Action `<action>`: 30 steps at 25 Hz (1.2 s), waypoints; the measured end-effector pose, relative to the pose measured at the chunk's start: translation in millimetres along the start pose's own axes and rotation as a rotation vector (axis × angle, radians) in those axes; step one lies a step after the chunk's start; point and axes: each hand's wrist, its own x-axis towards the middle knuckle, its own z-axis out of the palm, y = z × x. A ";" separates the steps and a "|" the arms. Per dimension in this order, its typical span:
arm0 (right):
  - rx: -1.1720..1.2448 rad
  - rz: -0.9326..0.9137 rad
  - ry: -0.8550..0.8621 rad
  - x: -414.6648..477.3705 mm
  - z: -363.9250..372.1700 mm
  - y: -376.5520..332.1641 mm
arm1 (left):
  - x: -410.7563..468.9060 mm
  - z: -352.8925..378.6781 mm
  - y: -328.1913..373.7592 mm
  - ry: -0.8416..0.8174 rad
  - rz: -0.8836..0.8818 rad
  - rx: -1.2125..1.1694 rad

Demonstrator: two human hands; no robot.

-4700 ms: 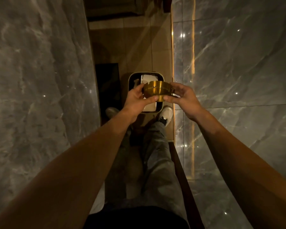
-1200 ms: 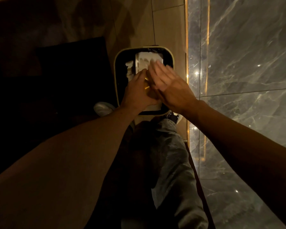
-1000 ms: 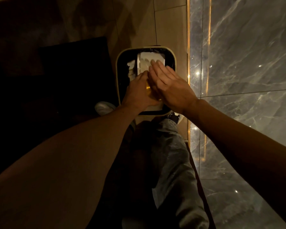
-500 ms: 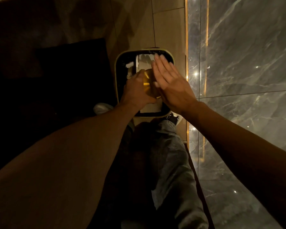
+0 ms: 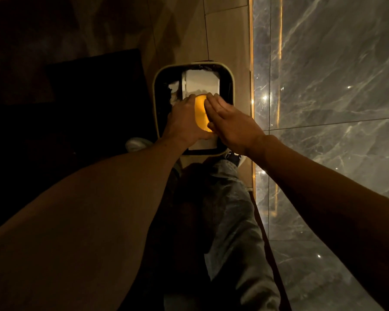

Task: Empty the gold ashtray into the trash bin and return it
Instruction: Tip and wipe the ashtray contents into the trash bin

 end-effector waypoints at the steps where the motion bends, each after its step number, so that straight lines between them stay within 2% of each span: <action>1: -0.009 0.000 0.002 2.1 -1.7 -1.2 | -0.7 0.6 -1.0 0.000 -0.009 -0.001; 4: -0.015 0.006 0.262 9.7 -18.5 -16.8 | -0.7 0.1 -2.7 0.024 0.017 -0.050; 5: -0.016 0.005 0.284 11.5 -18.0 -17.4 | -0.5 -0.7 -1.9 0.041 0.025 -0.071; 8: -0.038 -0.004 0.028 10.1 -8.2 -10.4 | -3.2 -0.9 4.1 0.031 0.010 -0.062; 9: -0.042 -0.014 0.008 9.7 -7.8 -9.7 | -4.3 -0.2 4.1 0.021 -0.007 -0.053; 12: -0.031 -0.018 0.238 11.9 -18.1 -19.4 | -5.2 -0.8 3.2 0.005 0.016 -0.052; 13: -0.016 -0.008 0.233 12.6 -17.6 -18.0 | -4.4 -1.8 2.3 0.013 0.028 -0.058; 16: -0.055 -0.038 -0.017 8.3 -9.7 -5.0 | -6.4 -2.0 1.6 -0.012 0.026 -0.038; 18: -0.068 -0.065 0.073 10.7 -14.0 -7.1 | -9.0 -2.3 -1.2 -0.017 0.020 -0.059; 20: -0.029 -0.021 0.292 13.2 -27.4 -20.9 | -10.7 -4.1 -4.0 0.001 0.040 -0.078; 21: -0.016 0.005 0.338 13.4 -28.6 -21.8 | -10.4 -6.4 -4.0 0.016 0.057 -0.083; 22: -0.016 0.000 0.327 13.2 -24.3 -19.1 | -9.5 -9.3 -2.6 0.030 0.069 -0.087; 25: -0.094 -0.067 0.039 7.0 -12.2 -6.4 | -8.6 -13.5 -1.3 0.004 0.097 -0.041; 26: -0.093 -0.071 0.022 6.2 -11.5 -4.7 | -8.9 -14.0 -2.5 0.000 0.095 -0.035; 29: -0.051 -0.036 0.307 8.7 -28.1 -20.4 | -8.9 -14.4 -5.7 0.024 0.105 -0.065; 30: -0.036 -0.035 0.328 11.5 -26.5 -19.7 | -8.1 -13.9 -6.0 0.028 0.102 -0.068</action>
